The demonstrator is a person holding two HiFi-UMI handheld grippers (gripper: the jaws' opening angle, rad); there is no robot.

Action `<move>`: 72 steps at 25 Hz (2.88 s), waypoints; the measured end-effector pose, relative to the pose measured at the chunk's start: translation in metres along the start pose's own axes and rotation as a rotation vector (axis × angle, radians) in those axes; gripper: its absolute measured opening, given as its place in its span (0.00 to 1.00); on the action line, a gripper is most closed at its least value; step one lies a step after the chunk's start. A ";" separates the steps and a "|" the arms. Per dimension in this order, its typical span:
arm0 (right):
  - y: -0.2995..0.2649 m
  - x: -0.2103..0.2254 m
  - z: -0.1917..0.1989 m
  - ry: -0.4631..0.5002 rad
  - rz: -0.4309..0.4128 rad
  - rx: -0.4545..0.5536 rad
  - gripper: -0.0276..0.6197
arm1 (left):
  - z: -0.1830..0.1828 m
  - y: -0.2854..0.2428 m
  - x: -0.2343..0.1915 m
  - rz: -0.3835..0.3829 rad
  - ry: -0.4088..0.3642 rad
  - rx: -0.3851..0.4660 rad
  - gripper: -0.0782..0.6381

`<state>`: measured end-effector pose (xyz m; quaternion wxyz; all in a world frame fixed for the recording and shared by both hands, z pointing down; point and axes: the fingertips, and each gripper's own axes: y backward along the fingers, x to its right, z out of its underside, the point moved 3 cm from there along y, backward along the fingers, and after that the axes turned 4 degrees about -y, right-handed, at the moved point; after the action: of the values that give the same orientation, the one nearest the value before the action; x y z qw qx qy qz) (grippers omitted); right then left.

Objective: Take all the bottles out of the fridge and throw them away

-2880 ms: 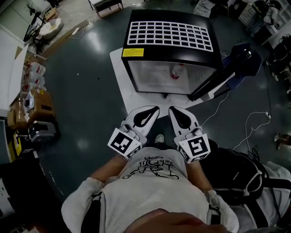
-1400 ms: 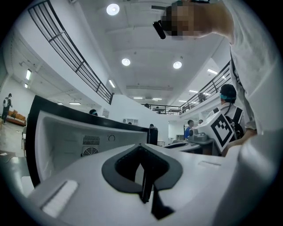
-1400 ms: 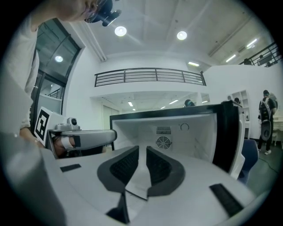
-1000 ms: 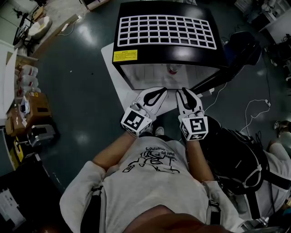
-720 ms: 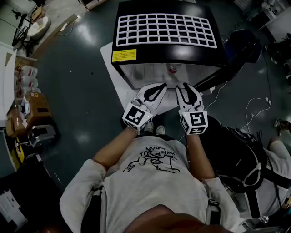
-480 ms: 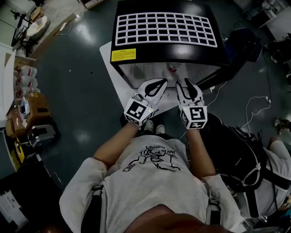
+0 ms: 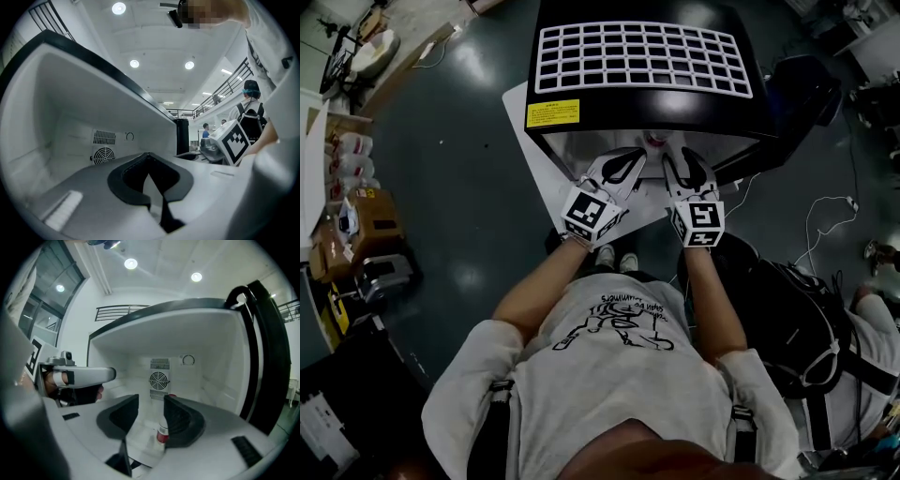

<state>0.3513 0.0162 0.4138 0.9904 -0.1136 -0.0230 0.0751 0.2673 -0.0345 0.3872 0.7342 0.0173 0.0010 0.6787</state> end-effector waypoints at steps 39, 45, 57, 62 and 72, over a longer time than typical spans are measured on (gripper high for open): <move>-0.117 0.062 0.030 -0.043 0.046 -0.038 0.29 | 0.048 -0.060 -0.055 -0.037 0.000 -0.078 0.12; -0.108 0.059 0.025 -0.036 0.044 -0.013 0.27 | 0.045 -0.056 -0.053 -0.036 -0.001 -0.073 0.12; -0.066 0.035 0.013 -0.020 0.005 0.007 0.27 | 0.035 -0.042 -0.035 -0.030 0.014 -0.057 0.12; -0.045 0.025 0.008 -0.003 -0.011 0.003 0.27 | 0.029 -0.030 -0.028 -0.037 0.018 -0.052 0.12; -0.003 0.003 -0.011 -0.010 -0.050 0.003 0.27 | -0.002 -0.005 -0.015 -0.045 0.030 -0.021 0.12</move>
<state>0.3553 0.0110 0.4038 0.9920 -0.1110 -0.0305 0.0509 0.2712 -0.0500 0.3845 0.7494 -0.0008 0.0051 0.6620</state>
